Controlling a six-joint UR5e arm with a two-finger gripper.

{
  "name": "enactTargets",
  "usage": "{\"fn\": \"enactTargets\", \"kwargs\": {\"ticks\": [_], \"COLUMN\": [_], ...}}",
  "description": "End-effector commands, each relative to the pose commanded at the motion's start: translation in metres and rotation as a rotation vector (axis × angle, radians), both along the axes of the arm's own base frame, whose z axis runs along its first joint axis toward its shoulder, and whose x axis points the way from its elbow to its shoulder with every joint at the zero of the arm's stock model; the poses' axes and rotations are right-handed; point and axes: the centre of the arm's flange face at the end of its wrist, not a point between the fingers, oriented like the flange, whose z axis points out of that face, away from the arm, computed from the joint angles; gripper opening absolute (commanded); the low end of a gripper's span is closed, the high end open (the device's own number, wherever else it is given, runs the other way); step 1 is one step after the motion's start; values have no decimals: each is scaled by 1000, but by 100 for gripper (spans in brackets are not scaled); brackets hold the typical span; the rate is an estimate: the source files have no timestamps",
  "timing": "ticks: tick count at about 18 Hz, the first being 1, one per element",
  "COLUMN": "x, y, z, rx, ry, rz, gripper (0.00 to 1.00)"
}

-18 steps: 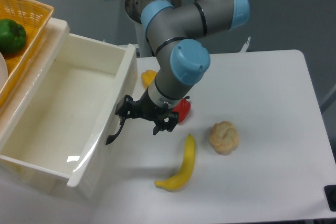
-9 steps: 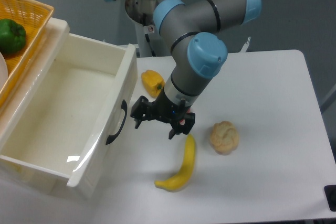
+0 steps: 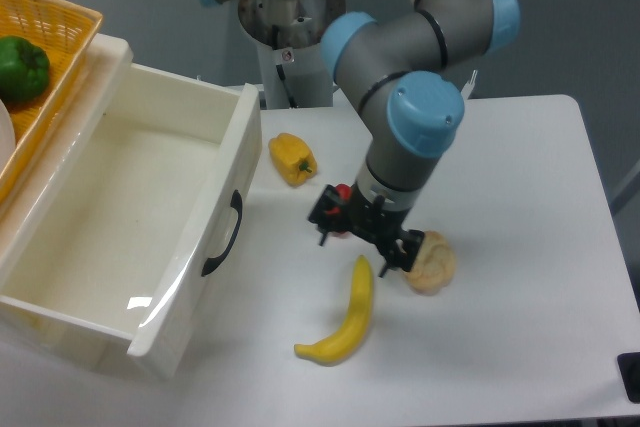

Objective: Slide open the top white drawer

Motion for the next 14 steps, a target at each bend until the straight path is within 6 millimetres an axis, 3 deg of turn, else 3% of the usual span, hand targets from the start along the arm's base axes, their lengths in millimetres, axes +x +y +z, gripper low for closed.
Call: {"fn": "enactTargets", "kwargs": {"ticks": [5, 10, 14], "x": [-39, -70, -83], "y": [-15, -28, -38], "z": [-32, -42, -48], "rx": [-40, -74, -90], "ry": [53, 97, 110], "rz": [-148, -245, -254], "gripper": [100, 100, 100]}}
